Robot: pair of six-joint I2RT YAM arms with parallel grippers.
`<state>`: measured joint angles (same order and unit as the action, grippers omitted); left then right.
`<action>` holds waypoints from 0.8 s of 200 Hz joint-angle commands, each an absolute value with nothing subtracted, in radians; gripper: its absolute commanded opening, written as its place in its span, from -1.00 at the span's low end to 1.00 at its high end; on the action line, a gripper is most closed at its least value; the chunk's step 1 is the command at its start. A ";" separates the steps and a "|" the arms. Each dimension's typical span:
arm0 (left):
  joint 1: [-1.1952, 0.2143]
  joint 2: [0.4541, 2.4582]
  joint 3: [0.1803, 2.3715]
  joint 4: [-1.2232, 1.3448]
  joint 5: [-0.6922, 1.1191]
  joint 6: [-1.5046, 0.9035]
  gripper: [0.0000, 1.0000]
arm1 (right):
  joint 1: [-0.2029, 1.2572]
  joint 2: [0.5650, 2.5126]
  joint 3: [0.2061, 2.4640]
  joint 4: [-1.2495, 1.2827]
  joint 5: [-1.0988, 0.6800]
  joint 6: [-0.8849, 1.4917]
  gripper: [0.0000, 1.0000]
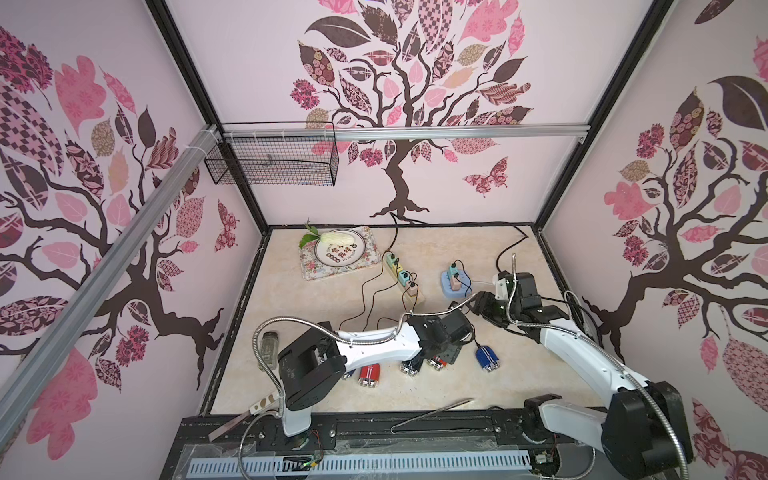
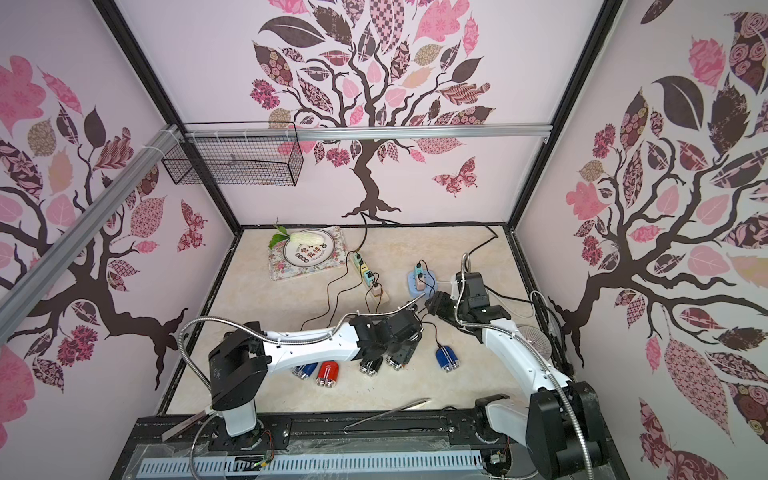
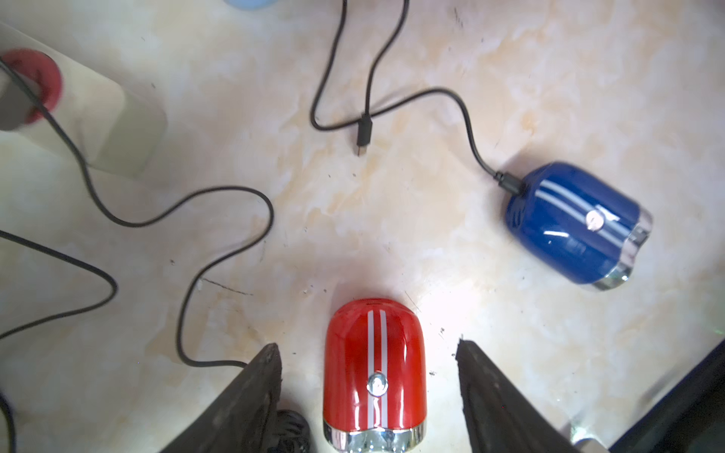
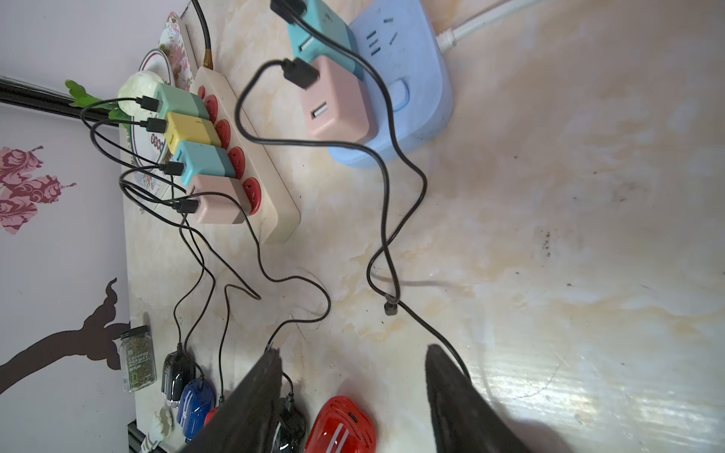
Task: Unplug the electric shaver
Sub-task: Place the electric shaver at the center of the board, then remove the plug from the socket.
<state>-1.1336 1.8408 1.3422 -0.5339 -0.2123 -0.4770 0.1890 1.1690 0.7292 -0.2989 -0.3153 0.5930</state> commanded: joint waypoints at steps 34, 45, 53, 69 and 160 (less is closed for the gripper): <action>-0.979 1.794 1.486 -0.575 -0.157 -0.423 0.35 | 0.231 1.199 0.927 -0.421 -0.226 0.541 0.14; -0.944 1.801 1.519 -0.578 -0.121 -0.418 0.34 | 0.254 1.223 0.975 -0.443 -0.191 0.532 0.17; -0.918 1.810 1.548 -0.585 -0.090 -0.416 0.33 | 0.268 1.243 1.009 -0.460 -0.168 0.525 0.18; -0.866 1.832 1.603 -0.596 -0.033 -0.415 0.31 | 0.281 1.290 1.067 -0.485 -0.147 0.513 0.20; -0.664 2.114 2.051 -0.710 0.214 -0.422 0.27 | 0.304 1.543 1.290 -0.531 -0.099 0.453 0.25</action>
